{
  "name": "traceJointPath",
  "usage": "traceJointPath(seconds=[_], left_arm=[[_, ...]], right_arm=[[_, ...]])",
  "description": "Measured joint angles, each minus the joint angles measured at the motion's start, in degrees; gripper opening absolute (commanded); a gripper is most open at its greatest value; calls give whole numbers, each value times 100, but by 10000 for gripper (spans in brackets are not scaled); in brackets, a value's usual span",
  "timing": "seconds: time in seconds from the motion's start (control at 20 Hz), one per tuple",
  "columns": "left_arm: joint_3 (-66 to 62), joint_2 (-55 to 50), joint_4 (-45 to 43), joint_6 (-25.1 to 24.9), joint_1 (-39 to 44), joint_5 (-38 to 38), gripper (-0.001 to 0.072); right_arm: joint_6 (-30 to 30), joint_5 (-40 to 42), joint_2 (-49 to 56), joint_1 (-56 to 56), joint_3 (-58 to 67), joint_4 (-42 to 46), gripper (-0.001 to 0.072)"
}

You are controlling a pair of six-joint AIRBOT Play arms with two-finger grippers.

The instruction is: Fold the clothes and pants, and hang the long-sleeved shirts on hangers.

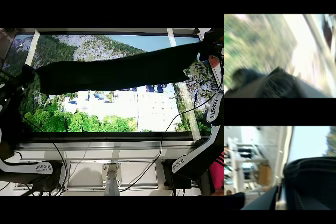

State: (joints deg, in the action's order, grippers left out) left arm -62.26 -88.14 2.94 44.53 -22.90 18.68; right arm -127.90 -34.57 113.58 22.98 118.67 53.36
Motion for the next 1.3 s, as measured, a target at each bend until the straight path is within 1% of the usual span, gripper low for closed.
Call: traceJointPath(seconds=[0.05,0.1,0.15,0.25,0.4,0.45,0.5,0.55,0.6,0.7,0.75,0.8,0.85,0.9,0.95,1.0,1.1,1.25,1.3], left_arm=[[-28,-74,269,-2,35,-197,475],[-61,-144,505,0,66,-323,475],[-76,-203,645,-2,85,-426,474],[-103,-289,793,-26,111,-520,474],[-149,-337,852,-457,101,-170,473],[-170,-337,872,-623,72,11,449],[-195,-330,876,-789,44,234,283],[-214,-306,874,-920,7,474,98],[-238,-282,844,-1034,-48,748,30],[-297,-247,501,-1082,-179,1311,34],[-358,-234,133,-874,-245,1635,68],[-437,-229,-372,-535,-306,1891,265],[-544,-232,-1010,-111,-361,2092,454],[-680,-243,-1753,374,-411,2317,493],[-813,-260,-2437,811,-452,2562,494],[-951,-280,-3056,1145,-503,2850,493],[-1167,-326,-3845,1622,-640,3171,493],[-1447,-496,-4426,1996,-859,3720,502],[-1543,-590,-4546,2052,-925,3895,502]], right_arm=[[162,144,33,4,7,-153,393],[376,186,63,28,7,-278,568],[599,223,76,55,7,-372,590],[981,131,98,111,11,-490,590],[1440,-243,107,240,7,-555,584],[1567,-468,107,291,7,-564,520],[1687,-721,105,350,7,-577,365],[1814,-984,96,398,7,-601,251],[2004,-1303,83,459,7,-616,183],[2404,-1989,52,557,7,-708,173],[2605,-2321,42,592,7,-796,179],[2846,-2682,28,612,7,-933,245],[3071,-3023,24,632,7,-1099,443],[3261,-3314,17,632,7,-1263,581],[3390,-3526,11,629,7,-1408,612],[3486,-3698,7,610,7,-1528,618],[3659,-3985,4,560,7,-1676,618],[3797,-4308,4,466,7,-1788,625],[3821,-4439,4,439,7,-1832,625]])
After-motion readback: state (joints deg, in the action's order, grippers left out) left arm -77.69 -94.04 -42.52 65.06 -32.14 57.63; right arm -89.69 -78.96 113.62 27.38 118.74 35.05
